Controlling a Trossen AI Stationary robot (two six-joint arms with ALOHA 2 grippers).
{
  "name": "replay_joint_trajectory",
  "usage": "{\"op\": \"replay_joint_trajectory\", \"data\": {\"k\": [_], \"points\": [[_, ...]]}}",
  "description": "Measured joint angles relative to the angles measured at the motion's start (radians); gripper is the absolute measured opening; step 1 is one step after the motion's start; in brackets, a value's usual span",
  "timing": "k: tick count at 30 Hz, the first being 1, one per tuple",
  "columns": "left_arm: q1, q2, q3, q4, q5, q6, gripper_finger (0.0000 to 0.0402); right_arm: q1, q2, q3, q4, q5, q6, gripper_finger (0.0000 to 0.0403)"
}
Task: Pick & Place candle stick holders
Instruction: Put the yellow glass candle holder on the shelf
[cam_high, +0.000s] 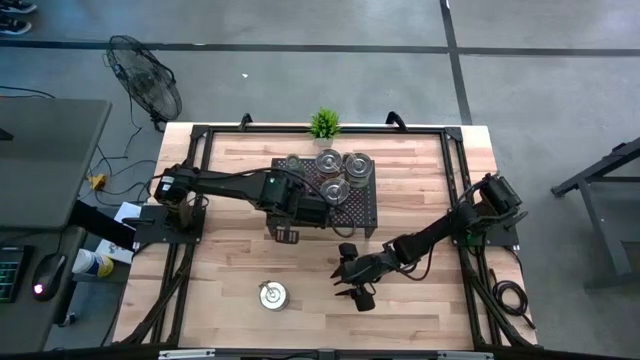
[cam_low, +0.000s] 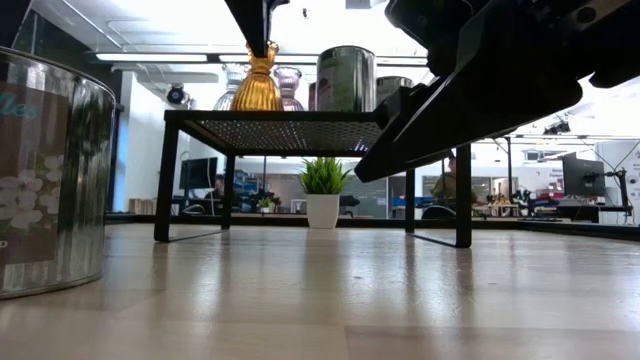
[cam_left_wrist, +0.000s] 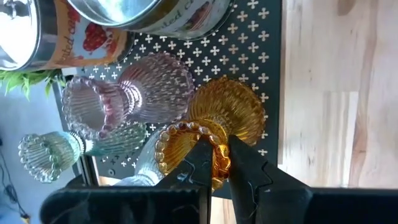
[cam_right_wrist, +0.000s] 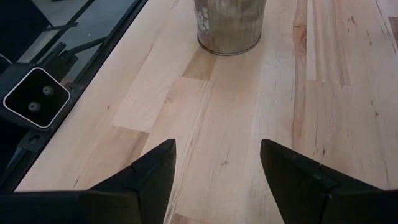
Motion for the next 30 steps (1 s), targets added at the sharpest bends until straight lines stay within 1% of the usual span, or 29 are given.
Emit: {"op": "replay_joint_trajectory", "data": {"k": [4, 14, 22, 27, 30], "points": [[0.0, 0.001, -0.001, -0.005, -0.016, -0.033, 0.002, 0.0, 0.0, 0.0, 0.0, 0.001, 0.0, 0.0227], [0.0, 0.003, -0.002, -0.005, -0.013, -0.06, 0.0021, 0.0, 0.0, 0.0, 0.0, 0.002, 0.0, 0.0227], [0.002, 0.007, -0.004, -0.006, -0.01, -0.059, 0.0061, 0.0, 0.0, 0.0, 0.0, 0.002, 0.0, 0.0227], [0.0, 0.008, -0.005, -0.005, -0.003, -0.042, 0.0068, 0.0, 0.0, 0.0, 0.0, -0.002, 0.0, 0.0227], [0.0, 0.008, -0.006, -0.005, -0.035, -0.043, 0.007, 0.0, 0.0, 0.0, 0.0, -0.002, 0.0, 0.0227]]}}
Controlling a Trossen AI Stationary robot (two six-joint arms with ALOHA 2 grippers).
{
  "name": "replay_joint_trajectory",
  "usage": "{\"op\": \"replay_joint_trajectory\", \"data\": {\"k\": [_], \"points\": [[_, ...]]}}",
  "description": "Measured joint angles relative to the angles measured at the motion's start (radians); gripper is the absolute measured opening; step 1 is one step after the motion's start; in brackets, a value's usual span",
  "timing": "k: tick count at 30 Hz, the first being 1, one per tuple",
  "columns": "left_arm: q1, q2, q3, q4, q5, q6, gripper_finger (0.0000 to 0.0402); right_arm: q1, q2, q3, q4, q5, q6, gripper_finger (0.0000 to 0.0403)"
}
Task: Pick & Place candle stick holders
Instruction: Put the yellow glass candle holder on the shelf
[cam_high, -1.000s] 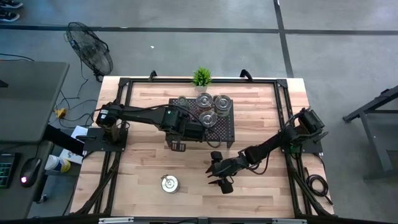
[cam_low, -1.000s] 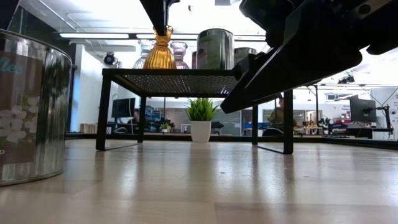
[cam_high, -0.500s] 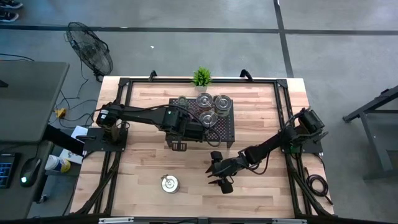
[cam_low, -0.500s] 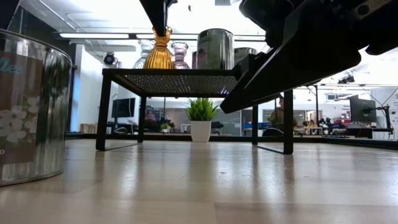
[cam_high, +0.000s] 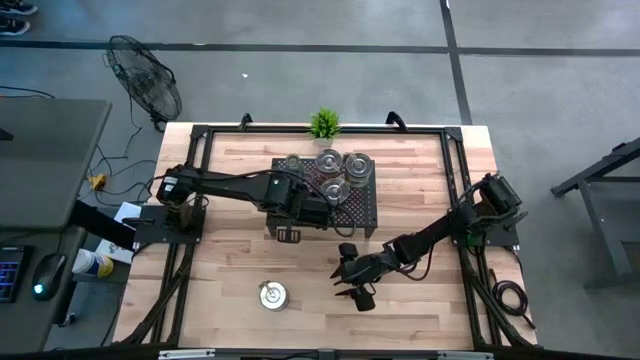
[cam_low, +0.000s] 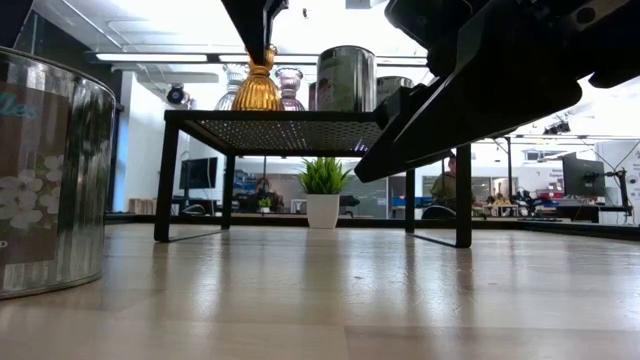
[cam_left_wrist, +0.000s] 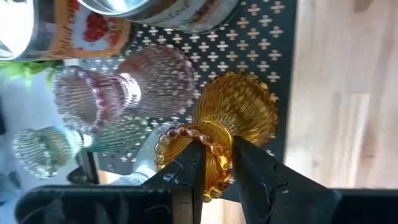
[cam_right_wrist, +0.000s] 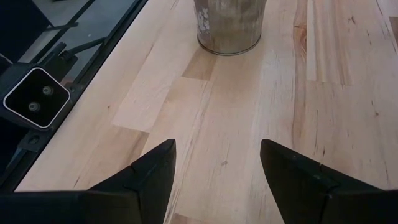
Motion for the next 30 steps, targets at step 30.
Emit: {"op": "replay_joint_trajectory", "data": {"k": [30], "points": [[0.0, -0.001, 0.002, 0.001, -0.052, 0.007, 0.0177, 0.0, 0.0, 0.0, 0.0, -0.006, 0.0, 0.0227]]}}
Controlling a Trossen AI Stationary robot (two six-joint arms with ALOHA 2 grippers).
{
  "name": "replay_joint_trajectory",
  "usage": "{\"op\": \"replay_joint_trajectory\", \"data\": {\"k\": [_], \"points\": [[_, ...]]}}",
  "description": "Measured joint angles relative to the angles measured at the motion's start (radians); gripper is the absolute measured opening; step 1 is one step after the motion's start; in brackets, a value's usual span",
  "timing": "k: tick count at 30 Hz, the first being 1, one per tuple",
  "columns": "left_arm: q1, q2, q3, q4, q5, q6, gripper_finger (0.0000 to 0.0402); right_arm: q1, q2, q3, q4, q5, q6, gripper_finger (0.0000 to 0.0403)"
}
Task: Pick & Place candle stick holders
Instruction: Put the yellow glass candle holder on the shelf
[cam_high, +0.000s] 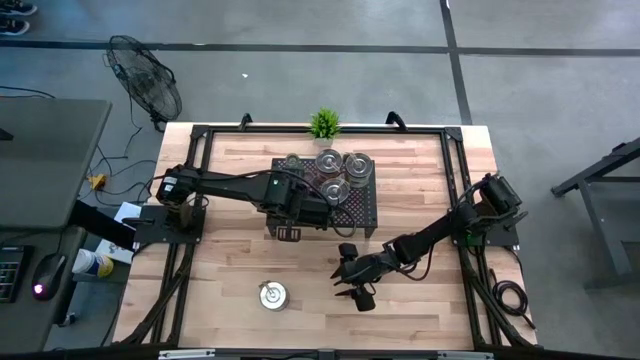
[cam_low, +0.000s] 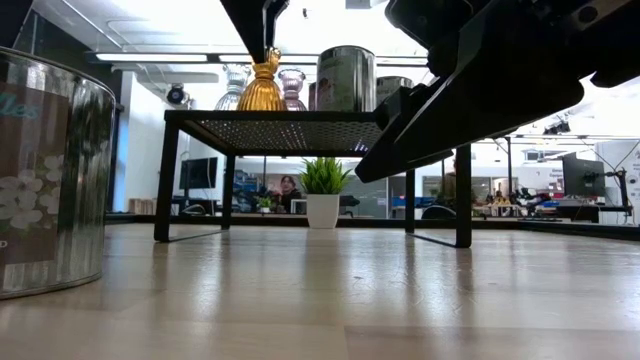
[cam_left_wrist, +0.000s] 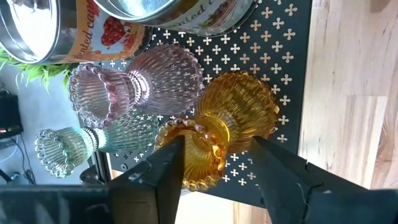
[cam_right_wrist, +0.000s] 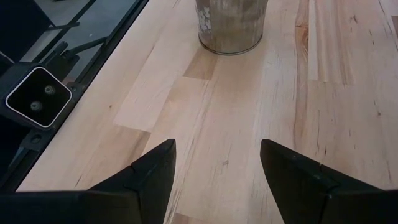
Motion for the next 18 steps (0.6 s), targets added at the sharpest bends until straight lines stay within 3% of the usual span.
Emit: {"op": "replay_joint_trajectory", "data": {"k": [18], "points": [[0.0, -0.002, 0.001, 0.0, 0.009, 0.0, 0.0179, 0.0, 0.0, 0.0, 0.0, -0.01, 0.0, 0.0227]]}}
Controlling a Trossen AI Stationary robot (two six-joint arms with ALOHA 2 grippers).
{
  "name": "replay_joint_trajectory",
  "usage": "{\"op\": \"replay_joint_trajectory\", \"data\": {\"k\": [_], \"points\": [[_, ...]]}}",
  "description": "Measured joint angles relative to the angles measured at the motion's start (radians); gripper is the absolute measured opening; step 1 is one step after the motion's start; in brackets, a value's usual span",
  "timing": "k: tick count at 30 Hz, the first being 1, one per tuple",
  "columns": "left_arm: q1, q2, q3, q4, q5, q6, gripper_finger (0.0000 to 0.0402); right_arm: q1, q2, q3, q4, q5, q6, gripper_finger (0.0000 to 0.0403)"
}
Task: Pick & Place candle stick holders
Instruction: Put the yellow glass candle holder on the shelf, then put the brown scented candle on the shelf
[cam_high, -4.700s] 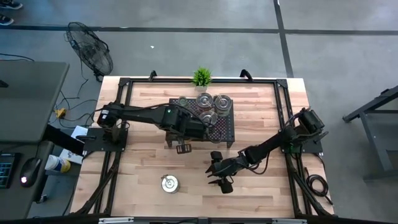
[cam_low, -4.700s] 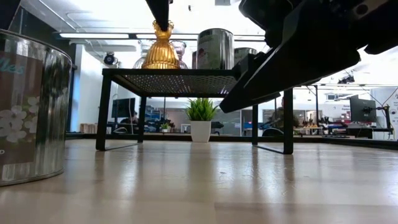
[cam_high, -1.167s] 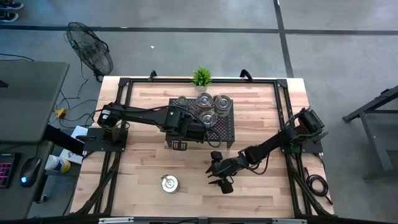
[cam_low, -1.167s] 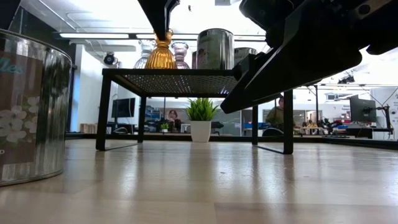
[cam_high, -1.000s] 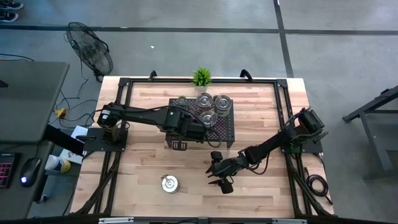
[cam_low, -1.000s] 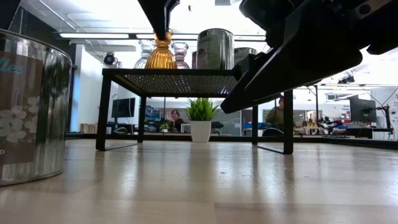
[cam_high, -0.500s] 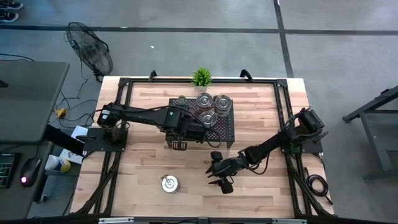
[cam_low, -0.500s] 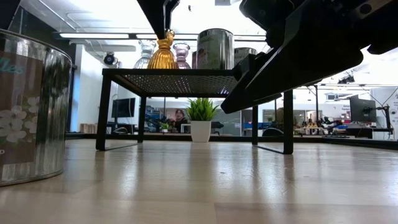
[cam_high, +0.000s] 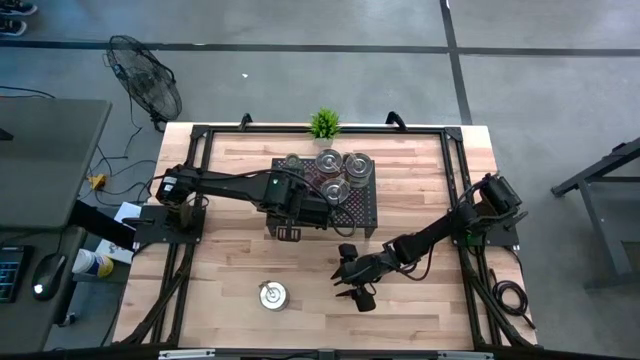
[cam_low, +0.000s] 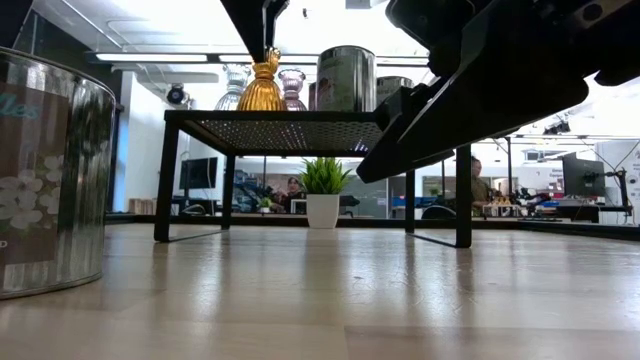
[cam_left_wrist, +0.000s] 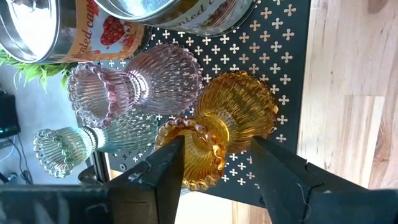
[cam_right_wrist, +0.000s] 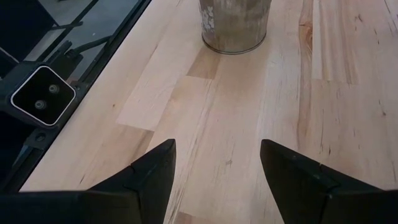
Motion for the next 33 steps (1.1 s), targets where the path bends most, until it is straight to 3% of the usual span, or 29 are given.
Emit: {"op": "replay_joint_trajectory", "data": {"k": [7, 16, 23, 30, 33], "points": [[0.0, -0.001, 0.0, 0.0, 0.0, 0.0, 0.0184, 0.0, 0.0, 0.0, -0.001, -0.001, 0.0, 0.0227], [0.0, -0.043, 0.0, 0.0, 0.006, 0.0, 0.0219, 0.0, 0.0, 0.0, -0.006, 0.0, 0.0, 0.0227], [-0.001, -0.077, 0.0, 0.0, 0.111, -0.021, 0.0222, 0.0, 0.0, 0.0, -0.008, 0.0, 0.0, 0.0227], [-0.017, -0.148, 0.0, 0.0, 0.236, -0.174, 0.0222, 0.0, 0.0, 0.0, -0.026, -0.006, 0.004, 0.0227], [-0.06, -0.182, 0.0, 0.0, 0.24, -0.214, 0.0222, 0.0, 0.0, 0.0, -0.032, -0.007, 0.006, 0.0227]]}}
